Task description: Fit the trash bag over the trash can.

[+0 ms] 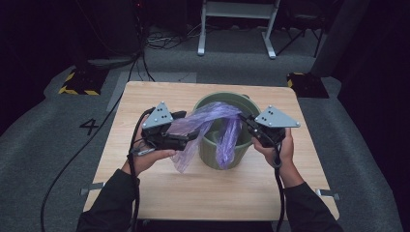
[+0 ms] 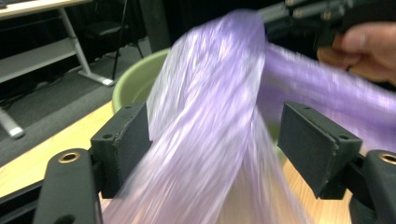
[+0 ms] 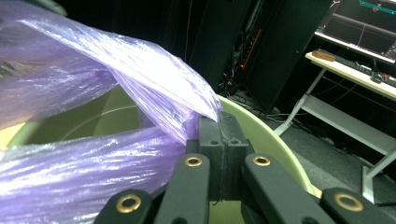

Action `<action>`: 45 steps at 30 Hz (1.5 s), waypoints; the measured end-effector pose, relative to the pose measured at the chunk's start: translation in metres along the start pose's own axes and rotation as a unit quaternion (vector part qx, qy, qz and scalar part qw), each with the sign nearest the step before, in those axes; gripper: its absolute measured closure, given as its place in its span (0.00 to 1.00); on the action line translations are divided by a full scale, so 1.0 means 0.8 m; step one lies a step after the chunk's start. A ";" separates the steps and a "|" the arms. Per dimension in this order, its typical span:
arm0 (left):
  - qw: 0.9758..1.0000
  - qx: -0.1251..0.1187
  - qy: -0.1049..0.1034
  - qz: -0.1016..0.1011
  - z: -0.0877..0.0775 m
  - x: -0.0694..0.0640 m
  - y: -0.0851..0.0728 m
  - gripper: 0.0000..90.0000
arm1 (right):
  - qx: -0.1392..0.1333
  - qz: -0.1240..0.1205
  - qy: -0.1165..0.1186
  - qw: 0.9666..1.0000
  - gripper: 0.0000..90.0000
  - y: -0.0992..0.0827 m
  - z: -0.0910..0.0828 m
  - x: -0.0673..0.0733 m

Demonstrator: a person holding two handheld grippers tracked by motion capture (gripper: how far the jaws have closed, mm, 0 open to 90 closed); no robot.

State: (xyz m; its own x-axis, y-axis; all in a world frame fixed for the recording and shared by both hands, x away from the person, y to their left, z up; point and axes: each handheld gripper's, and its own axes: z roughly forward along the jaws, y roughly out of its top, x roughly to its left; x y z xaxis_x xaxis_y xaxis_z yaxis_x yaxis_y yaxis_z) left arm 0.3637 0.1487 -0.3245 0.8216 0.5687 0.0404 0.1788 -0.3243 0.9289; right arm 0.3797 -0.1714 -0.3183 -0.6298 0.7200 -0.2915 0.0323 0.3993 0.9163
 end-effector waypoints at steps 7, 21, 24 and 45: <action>0.999 0.032 0.002 -0.005 -0.005 0.009 -0.034 0.53 | -0.008 -0.003 -0.017 1.000 1.00 0.011 0.000 -0.008; 0.999 0.035 0.018 0.033 0.007 0.002 -0.046 0.98 | -0.018 -0.012 -0.029 0.999 0.82 0.022 0.018 -0.021; 0.999 0.038 0.016 0.031 0.011 0.001 -0.049 0.99 | -0.012 0.000 -0.022 1.000 0.65 0.019 0.017 -0.022; 0.999 0.037 0.014 0.027 0.015 0.000 -0.054 0.99 | -0.001 0.037 0.088 0.995 0.33 0.012 -0.054 -0.002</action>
State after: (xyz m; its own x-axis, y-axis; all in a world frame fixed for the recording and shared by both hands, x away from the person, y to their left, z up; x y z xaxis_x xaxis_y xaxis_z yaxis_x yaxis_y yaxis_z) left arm 0.3624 0.1534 -0.3692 0.8155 0.5697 0.1016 0.1742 -0.4091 0.8957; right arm 0.3475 -0.1936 -0.2974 -0.7521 0.6364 -0.1713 0.0812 0.3474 0.9342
